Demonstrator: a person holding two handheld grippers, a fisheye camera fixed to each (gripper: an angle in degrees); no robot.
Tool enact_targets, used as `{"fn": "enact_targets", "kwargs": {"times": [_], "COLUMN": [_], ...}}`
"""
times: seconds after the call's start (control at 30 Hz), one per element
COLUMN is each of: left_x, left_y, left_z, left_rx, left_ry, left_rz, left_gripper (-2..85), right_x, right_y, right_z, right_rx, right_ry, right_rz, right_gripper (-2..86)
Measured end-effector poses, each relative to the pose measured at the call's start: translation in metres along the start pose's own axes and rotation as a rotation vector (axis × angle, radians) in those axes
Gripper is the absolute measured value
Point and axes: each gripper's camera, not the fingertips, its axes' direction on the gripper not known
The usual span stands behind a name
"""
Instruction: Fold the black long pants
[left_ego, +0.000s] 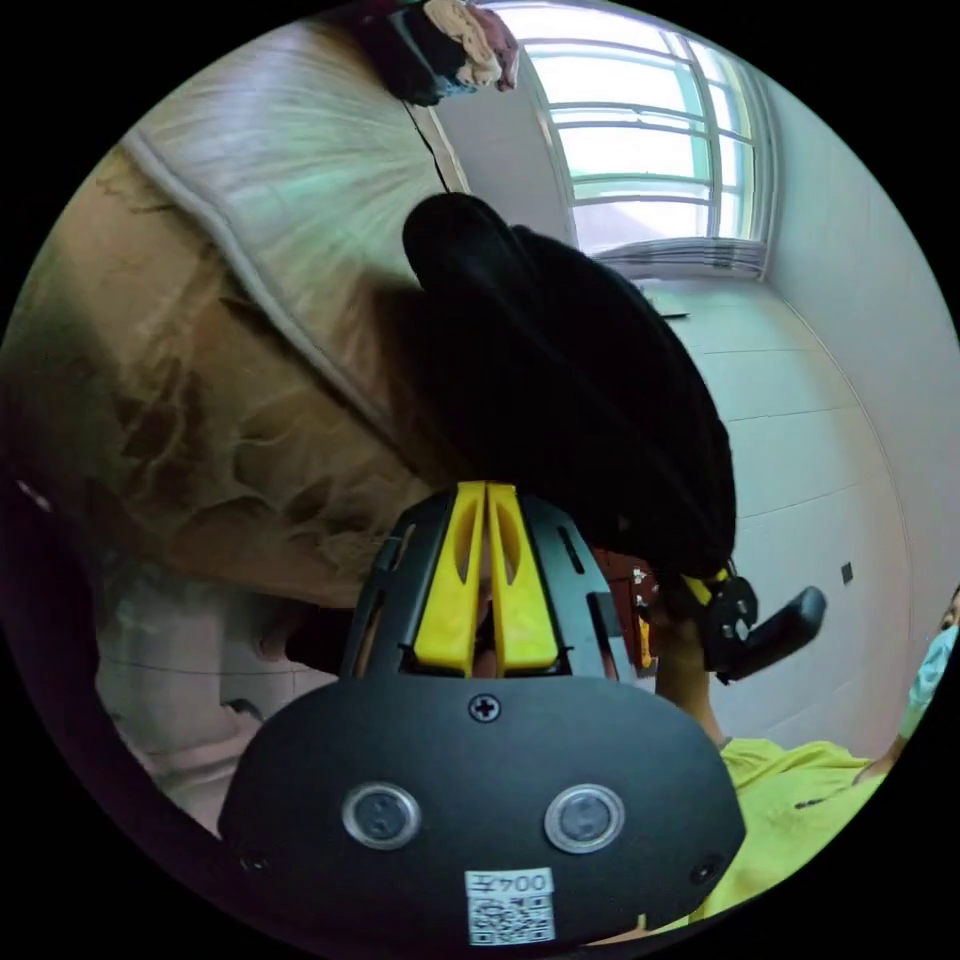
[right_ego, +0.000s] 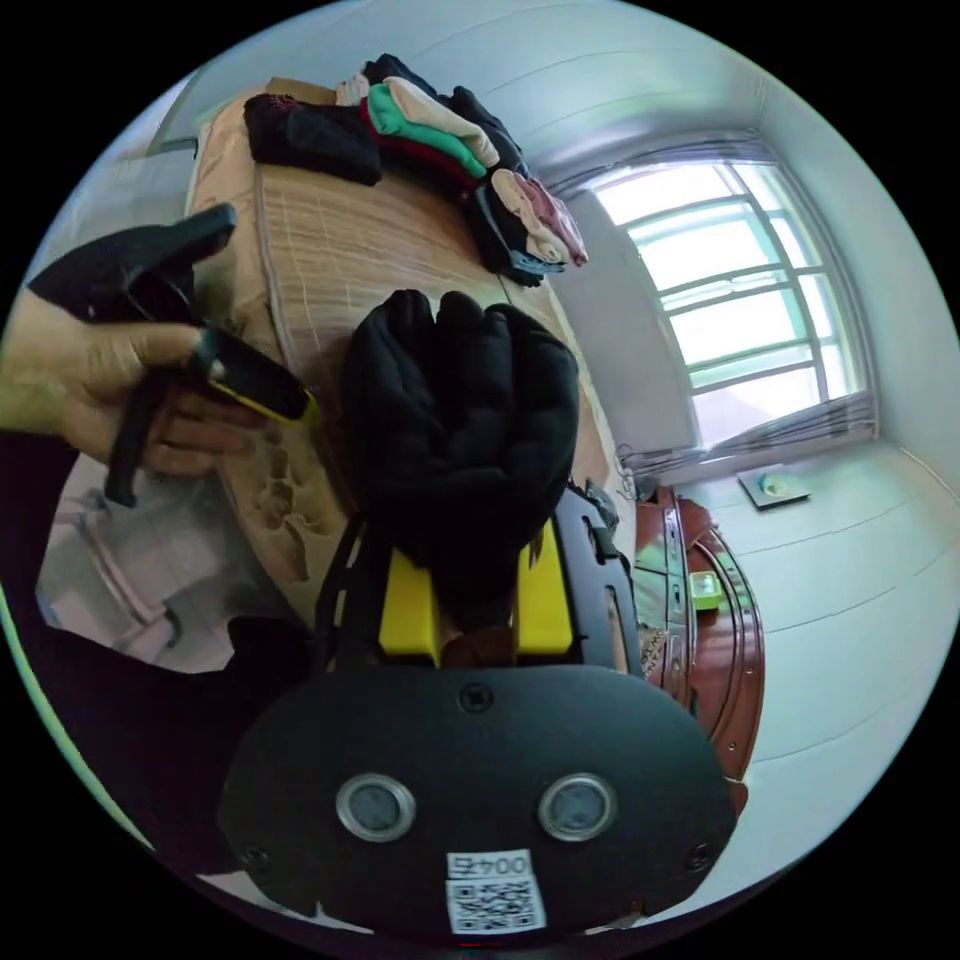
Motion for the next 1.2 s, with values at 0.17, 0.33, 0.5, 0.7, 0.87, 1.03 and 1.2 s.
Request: {"fn": "enact_targets", "kwargs": {"times": [0.17, 0.33, 0.5, 0.7, 0.87, 1.03, 1.2], "left_x": [-0.006, 0.003, 0.08, 0.115, -0.072, -0.136, -0.182], "left_y": [0.001, 0.004, -0.013, -0.019, 0.019, 0.085, 0.145], "left_z": [0.06, 0.052, 0.05, 0.207, 0.381, 0.355, 0.357], "left_rx": [0.201, 0.339, 0.286, -0.018, -0.394, -0.163, -0.026], "left_ry": [0.011, -0.035, -0.383, -0.714, -0.652, -0.503, -0.474], "left_rz": [-0.043, 0.051, 0.334, 0.663, 0.489, 0.47, 0.495], "left_gripper": [-0.1, -0.2, -0.1, 0.1, 0.1, 0.0, 0.1], "right_x": [0.015, 0.029, 0.14, 0.165, 0.104, 0.122, 0.141], "right_y": [-0.008, -0.011, 0.031, 0.173, 0.284, 0.322, 0.254], "right_z": [-0.022, -0.036, 0.002, 0.203, 0.282, 0.22, 0.2], "right_rx": [0.036, 0.178, 0.411, 0.514, 0.199, 0.284, 0.318], "right_ry": [-0.099, -0.126, -0.551, -1.195, -1.186, -0.883, -0.559], "right_rz": [-0.046, -0.019, 0.509, 1.231, 1.437, 1.221, 0.949], "right_gripper": [10.8, 10.8, 10.9, 13.1, 13.4, 8.9, 0.5]}}
